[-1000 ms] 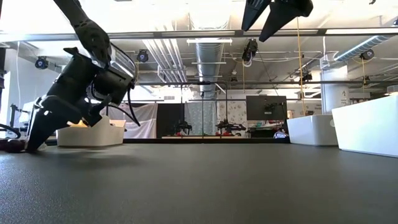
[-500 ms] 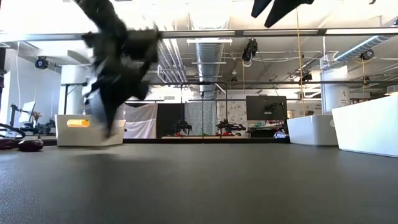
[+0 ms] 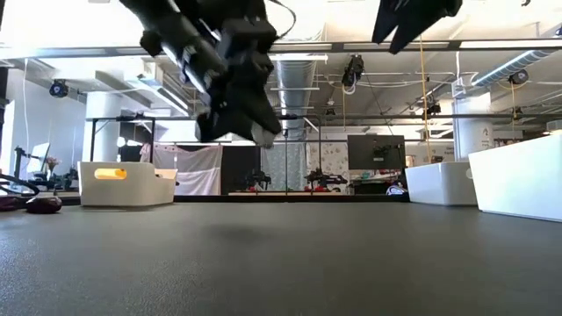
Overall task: Sort produce into baskets
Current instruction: Put the white garlic into the right white bin
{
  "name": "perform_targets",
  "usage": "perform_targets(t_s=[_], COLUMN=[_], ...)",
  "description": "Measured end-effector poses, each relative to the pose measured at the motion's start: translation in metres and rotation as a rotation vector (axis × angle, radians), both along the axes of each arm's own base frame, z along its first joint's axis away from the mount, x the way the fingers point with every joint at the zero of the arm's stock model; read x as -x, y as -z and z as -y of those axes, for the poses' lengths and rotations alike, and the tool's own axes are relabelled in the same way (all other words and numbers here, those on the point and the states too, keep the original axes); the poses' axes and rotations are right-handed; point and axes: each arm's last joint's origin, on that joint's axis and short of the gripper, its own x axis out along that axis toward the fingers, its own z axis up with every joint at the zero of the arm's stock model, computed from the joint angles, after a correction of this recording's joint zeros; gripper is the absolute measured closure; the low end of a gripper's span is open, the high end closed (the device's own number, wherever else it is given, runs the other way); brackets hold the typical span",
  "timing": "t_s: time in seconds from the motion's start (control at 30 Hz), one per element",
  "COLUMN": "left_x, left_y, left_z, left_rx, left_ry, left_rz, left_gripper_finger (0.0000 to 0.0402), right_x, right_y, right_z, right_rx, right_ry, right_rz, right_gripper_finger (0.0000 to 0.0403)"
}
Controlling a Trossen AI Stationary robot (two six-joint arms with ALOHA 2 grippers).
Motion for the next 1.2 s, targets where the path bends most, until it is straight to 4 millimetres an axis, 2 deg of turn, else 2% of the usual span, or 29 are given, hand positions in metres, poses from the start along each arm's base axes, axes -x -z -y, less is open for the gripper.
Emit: perform_targets(t_s=[0.27, 0.5, 0.87, 1.07, 1.2], left_x=[-0.020, -0.031, -0.046, -0.044, -0.041], left_y=[0.043, 0.063, 0.069, 0.069, 0.061], left_z=[0.014, 0.031, 0.040, 0.039, 0.039], left_rx=[-0.004, -0.034, -0.074, -0.076, -0.076], left_ry=[0.034, 0.076, 0.108, 0.109, 0.111], left_rz=[-0.031, -0.067, -0.058, -0.072, -0.079], left_gripper_finger=[0.0304, 0.0304, 0.0291, 0.0229, 0.0188], right_x=[-0.001, -0.006, -0.010, -0.010, -0.010], right_y=[0.015, 0.020, 0.018, 0.018, 0.018], right_z=[-0.003, -0.007, -0.009, -0.010, -0.010], right_rx=[-0.018, -0.082, -0.089, -0.094, -0.102], right_ry=[0.004, -0.039, -0.107, -0.106, -0.092], right_rz=[-0.038, -0.066, -0.052, -0.053, -0.045], right_gripper_finger=[0.0153, 0.0157, 0.0140, 0.0124, 0.0114])
